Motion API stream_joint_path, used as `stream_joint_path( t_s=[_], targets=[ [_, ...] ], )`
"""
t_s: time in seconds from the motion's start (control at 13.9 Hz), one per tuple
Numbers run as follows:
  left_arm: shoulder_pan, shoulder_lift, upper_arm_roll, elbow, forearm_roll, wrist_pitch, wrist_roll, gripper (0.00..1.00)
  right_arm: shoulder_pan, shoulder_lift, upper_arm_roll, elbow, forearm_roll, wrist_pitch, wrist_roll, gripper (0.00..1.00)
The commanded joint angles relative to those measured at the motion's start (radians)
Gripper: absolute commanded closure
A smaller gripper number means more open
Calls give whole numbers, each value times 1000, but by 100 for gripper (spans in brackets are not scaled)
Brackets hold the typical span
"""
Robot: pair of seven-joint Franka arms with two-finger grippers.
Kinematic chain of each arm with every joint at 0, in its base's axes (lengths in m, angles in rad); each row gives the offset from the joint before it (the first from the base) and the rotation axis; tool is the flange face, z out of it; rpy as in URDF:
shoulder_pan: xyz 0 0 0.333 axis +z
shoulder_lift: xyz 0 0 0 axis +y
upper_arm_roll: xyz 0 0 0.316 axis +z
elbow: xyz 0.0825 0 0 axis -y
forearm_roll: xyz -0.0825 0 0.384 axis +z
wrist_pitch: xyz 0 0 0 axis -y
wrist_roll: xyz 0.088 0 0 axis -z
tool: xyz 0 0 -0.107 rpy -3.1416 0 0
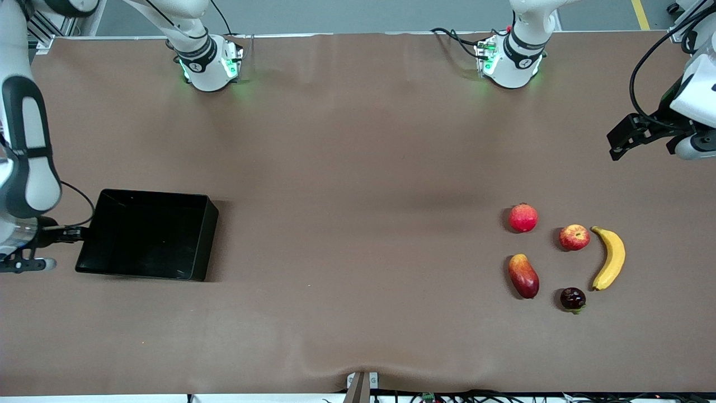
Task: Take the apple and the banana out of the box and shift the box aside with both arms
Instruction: 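Release the tray and withdraw the right gripper upward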
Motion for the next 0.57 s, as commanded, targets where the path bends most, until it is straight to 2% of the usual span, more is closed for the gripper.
stream_joint_path(
  t_s=[0.0,0.22,0.5],
  targets=[
    [-123,-55,129,-58,-22,-3,31,0,96,-118,0,-1,-14,-81,70,0],
    [-244,-83,255,-83,-34,-3,51,0,187,-224,0,-18,-13,-162,155,0],
    [-261,-89,272,-83,-54,-4,56,0,248,-400,2,-105,-13,-232,253,0]
  ],
)
